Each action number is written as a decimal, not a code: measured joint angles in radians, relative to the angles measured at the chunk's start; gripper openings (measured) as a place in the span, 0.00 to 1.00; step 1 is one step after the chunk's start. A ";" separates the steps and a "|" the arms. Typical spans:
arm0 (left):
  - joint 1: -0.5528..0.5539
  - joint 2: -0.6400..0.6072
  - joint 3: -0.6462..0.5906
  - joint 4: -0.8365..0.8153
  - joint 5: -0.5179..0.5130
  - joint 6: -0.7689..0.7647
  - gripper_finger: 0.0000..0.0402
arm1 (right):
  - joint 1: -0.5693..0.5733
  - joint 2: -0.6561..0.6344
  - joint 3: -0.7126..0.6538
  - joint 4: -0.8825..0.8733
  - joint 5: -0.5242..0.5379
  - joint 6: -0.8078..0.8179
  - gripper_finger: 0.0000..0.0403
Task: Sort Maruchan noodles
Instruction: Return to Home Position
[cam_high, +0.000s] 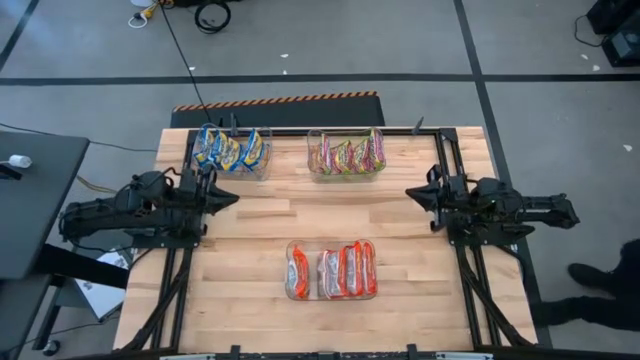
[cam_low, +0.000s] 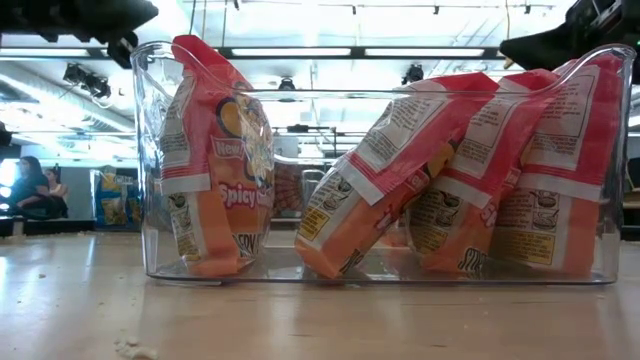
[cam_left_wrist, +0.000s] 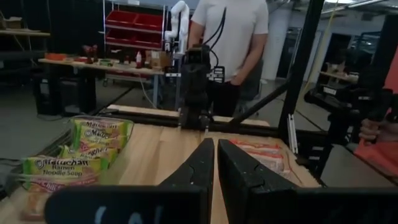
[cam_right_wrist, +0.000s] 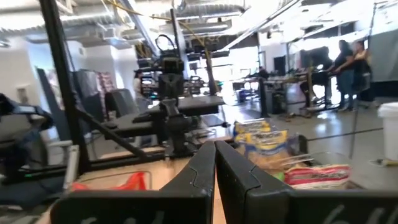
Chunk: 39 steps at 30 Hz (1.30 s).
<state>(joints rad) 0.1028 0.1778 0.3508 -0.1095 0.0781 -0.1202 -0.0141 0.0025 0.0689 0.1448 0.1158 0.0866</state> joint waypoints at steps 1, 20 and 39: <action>0.000 0.000 0.000 0.001 0.000 -0.012 0.07 | 0.000 0.000 0.000 -0.003 0.013 -0.009 0.05; 0.004 0.005 0.001 0.111 -0.381 -0.026 0.07 | -0.003 0.000 -0.062 0.090 0.008 -0.030 0.05; 0.006 -0.176 0.002 -0.180 -0.271 -0.026 0.07 | -0.035 0.000 -0.062 0.012 -0.034 -0.003 0.05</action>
<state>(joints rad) 0.1088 0.0014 0.3527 -0.2899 -0.1929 -0.1466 -0.0491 0.0021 0.0067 0.1572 0.0818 0.0841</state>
